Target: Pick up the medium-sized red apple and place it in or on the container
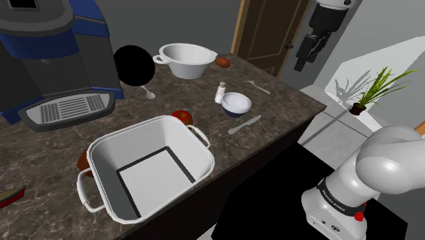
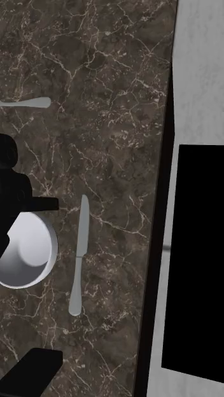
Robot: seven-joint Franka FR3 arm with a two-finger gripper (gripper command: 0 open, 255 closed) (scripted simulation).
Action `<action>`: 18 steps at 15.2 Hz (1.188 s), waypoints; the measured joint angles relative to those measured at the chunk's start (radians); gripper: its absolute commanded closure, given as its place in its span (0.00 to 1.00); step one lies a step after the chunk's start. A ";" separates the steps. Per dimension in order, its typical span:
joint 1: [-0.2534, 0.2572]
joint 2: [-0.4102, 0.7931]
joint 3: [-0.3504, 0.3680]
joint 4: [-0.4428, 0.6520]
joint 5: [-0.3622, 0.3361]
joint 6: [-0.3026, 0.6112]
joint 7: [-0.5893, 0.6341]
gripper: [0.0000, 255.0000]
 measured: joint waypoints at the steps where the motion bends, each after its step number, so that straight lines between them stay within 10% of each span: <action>1: 0.000 0.000 0.000 0.000 0.000 0.000 0.000 0.00; 18: 0.075 0.427 0.198 0.122 0.153 0.272 0.250 0.00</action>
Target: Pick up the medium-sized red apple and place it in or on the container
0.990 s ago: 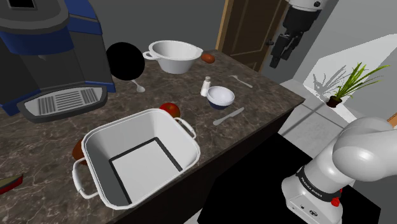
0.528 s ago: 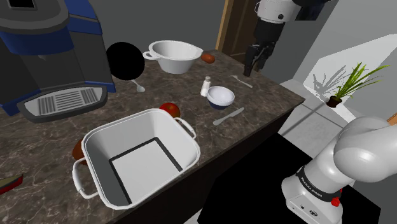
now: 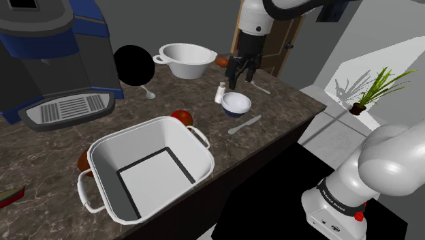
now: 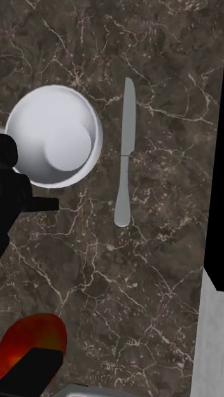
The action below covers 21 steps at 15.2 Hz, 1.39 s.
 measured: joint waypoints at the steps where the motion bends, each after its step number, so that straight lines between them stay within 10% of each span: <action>1: 0.001 0.036 0.008 0.018 0.001 0.017 0.010 0.00; 15: 0.085 0.516 0.121 0.378 -0.043 0.128 0.226 0.00; 21: 0.094 0.558 0.123 0.357 -0.054 0.190 0.237 0.00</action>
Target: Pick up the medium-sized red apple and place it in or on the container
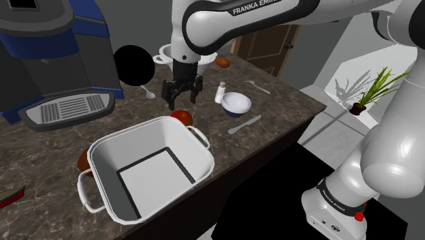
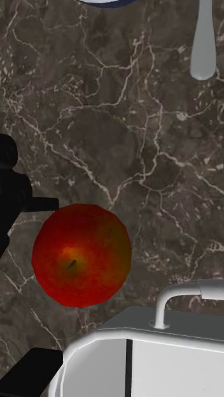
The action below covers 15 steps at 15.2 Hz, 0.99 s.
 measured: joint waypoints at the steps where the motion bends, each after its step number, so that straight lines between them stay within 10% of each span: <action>1: 0.001 0.008 0.000 -0.008 -0.003 0.016 0.002 0.00; 8: 0.004 0.011 0.001 -0.024 -0.004 0.035 0.006 0.00; 9: 0.004 0.011 0.001 -0.024 -0.004 0.035 0.006 1.00; 15: 0.004 0.011 0.001 -0.024 -0.004 0.035 0.006 1.00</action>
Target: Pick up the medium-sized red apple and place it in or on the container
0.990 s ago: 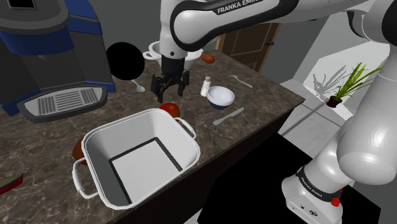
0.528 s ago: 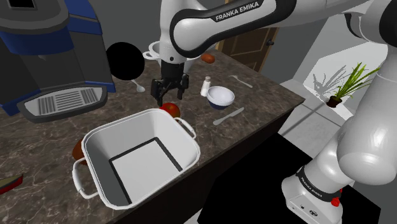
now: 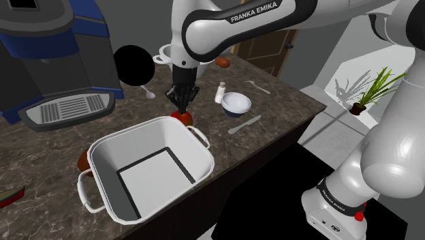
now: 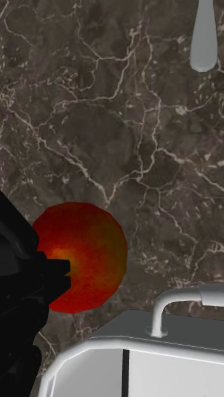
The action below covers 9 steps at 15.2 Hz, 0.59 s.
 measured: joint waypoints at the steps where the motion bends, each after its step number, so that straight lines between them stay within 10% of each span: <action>1: 0.000 0.000 0.000 0.000 0.000 0.000 0.000 1.00; 9: -0.003 -0.020 0.002 0.030 0.007 -0.049 -0.002 1.00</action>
